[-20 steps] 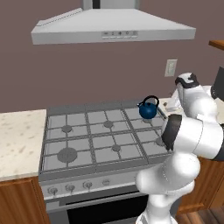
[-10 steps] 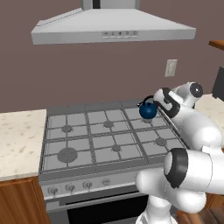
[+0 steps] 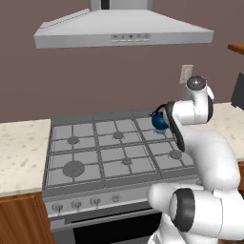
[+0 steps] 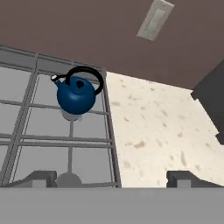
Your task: Pick the kettle from the cabinet and place it on a stove burner. Then pick the pot from the counter and place it on another stove burner. Finally, turn both burners on.
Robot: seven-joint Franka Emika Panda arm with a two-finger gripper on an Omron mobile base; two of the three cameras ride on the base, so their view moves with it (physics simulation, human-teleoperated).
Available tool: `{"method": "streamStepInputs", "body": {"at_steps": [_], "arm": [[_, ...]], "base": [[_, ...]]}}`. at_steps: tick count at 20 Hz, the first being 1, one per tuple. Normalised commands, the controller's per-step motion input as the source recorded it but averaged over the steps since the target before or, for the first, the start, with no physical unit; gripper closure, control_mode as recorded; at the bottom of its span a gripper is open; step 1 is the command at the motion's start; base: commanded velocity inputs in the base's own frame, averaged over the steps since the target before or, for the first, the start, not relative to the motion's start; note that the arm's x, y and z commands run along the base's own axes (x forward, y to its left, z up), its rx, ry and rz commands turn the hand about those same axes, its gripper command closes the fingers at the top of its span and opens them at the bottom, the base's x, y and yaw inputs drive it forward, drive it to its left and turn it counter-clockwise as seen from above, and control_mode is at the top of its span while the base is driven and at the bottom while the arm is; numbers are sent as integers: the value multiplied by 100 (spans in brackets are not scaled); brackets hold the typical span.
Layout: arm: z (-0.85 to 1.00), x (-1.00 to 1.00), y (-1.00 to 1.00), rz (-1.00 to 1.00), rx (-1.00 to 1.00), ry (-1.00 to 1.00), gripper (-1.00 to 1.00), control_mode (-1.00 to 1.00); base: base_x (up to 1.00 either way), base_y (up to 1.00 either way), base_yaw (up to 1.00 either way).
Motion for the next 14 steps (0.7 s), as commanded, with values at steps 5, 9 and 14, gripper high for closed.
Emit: {"method": "streamStepInputs", "body": {"at_steps": [5, 9, 14], "arm": [[6, -61, 7, -33, 28, 24, -100, -100], [0, -54, 14, -19, 32, 9, -100, -100], [0, -44, 30, -7, 20, 1, -100, -100]], "base": [[0, 0, 0], [0, 0, 0], [0, 0, 0]]}}
